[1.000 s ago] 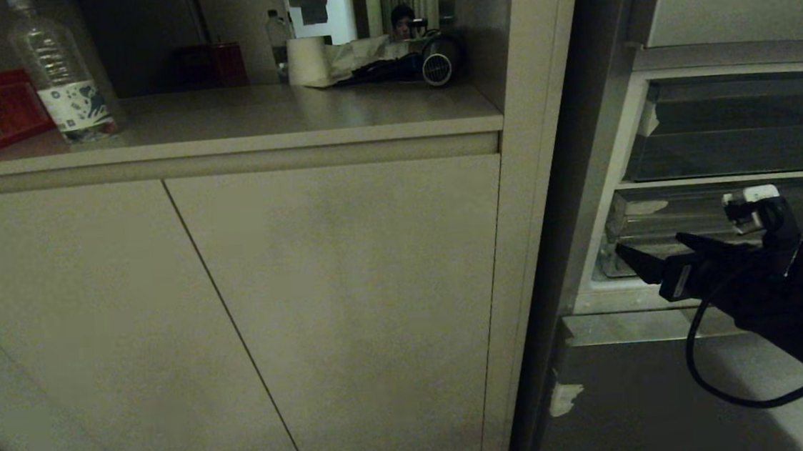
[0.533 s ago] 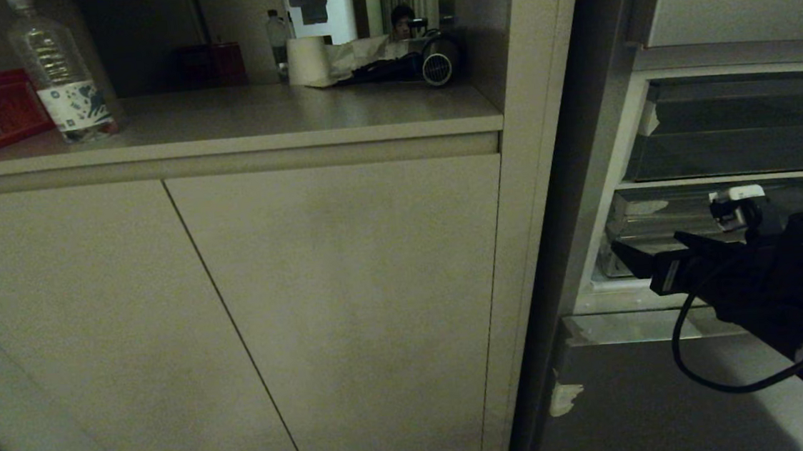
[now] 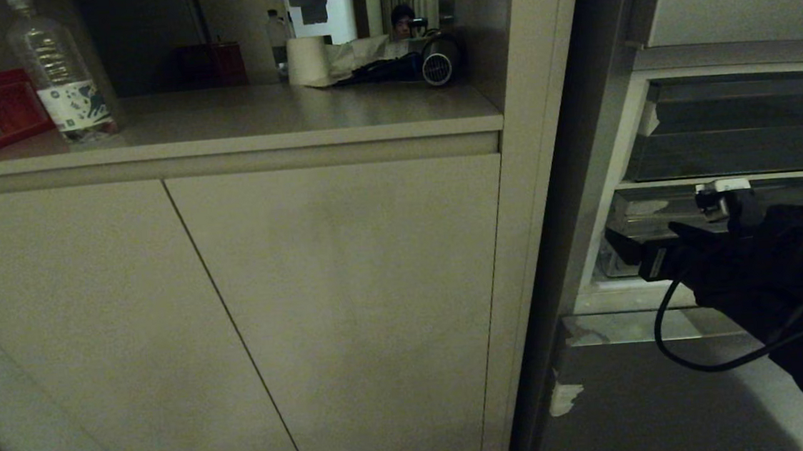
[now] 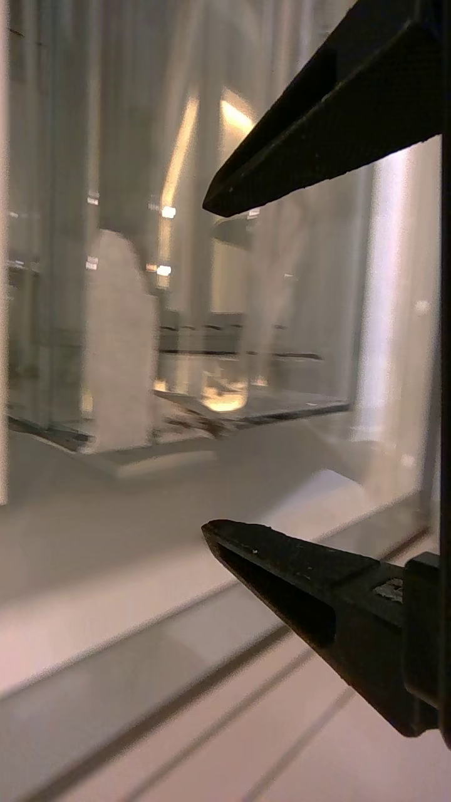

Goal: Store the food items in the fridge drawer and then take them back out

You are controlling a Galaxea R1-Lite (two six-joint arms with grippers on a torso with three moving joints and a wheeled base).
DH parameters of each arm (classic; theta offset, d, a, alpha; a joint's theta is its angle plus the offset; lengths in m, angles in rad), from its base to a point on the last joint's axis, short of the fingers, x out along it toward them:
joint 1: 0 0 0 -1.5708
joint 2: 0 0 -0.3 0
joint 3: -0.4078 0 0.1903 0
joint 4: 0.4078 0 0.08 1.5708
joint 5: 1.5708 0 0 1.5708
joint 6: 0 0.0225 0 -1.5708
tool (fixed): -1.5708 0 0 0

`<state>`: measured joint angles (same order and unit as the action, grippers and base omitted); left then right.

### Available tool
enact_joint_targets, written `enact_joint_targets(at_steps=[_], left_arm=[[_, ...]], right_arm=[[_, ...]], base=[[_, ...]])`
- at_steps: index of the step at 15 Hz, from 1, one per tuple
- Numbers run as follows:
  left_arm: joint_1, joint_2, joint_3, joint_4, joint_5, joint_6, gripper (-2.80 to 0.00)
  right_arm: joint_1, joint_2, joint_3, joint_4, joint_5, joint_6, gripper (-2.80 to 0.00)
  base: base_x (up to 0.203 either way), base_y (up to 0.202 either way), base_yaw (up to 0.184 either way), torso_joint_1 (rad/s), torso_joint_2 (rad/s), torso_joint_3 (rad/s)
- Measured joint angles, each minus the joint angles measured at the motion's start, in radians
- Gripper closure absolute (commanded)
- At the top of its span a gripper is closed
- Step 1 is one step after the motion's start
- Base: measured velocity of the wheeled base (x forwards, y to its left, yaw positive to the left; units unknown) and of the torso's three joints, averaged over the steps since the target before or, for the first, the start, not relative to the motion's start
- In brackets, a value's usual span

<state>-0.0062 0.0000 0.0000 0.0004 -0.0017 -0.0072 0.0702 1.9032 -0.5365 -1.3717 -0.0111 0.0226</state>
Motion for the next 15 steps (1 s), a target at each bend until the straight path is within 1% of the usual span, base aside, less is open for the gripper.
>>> enact_joint_targets(at_steps=[3,15], left_arm=[[0.0,0.0,0.0,0.0,0.0,0.0,0.0],[0.0,0.0,0.0,0.0,0.0,0.0,0.0]], right_arm=[[0.0,0.037,-0.011,-0.042,-0.002,-0.002,-2.8],[0.001,0.091,-0.052,-0.068,-0.003,0.023,-2.8]], base=[[0.0,0.0,0.0,0.0,0.0,0.0],[0.0,0.0,0.0,0.0,0.0,0.0]])
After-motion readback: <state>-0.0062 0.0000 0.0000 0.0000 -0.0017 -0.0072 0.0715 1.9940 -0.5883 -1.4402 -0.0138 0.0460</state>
